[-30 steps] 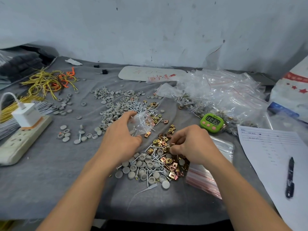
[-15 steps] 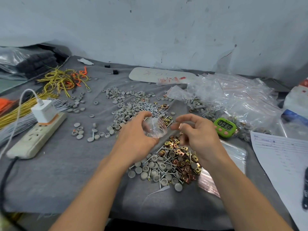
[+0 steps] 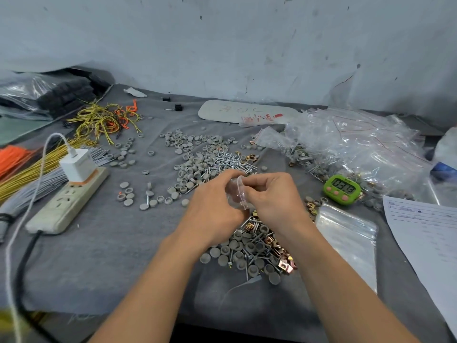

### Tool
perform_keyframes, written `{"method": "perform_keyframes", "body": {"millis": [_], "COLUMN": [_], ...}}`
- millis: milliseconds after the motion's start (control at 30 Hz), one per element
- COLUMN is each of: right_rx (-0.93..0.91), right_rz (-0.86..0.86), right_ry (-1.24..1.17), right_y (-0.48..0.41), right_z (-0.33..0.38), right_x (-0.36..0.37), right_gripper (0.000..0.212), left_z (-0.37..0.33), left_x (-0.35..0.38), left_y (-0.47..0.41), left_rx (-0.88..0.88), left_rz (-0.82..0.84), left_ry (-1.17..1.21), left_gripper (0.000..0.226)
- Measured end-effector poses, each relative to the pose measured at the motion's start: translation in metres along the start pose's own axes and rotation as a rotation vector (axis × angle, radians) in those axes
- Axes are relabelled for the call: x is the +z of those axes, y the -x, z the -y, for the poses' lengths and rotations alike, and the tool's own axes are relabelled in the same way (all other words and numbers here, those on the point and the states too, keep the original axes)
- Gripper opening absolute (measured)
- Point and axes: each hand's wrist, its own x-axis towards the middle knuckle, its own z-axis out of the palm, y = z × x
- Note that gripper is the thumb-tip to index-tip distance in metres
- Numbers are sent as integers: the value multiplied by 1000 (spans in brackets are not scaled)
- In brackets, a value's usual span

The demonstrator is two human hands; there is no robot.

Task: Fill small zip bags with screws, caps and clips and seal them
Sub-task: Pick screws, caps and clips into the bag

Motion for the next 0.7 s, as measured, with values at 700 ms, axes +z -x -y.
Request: {"method": "perform_keyframes", "body": {"millis": [700], "right_rx": [256], "right_rz": [139], "right_ry": [-679], "right_y": [1], "right_z": [-8], "right_x": [-23], "right_gripper": [13], "left_z": [0], "left_x": [-3], "left_y": [2], "left_rx": [-38], "left_rz": [-41], "left_ry": [2], "left_gripper": [51]}}
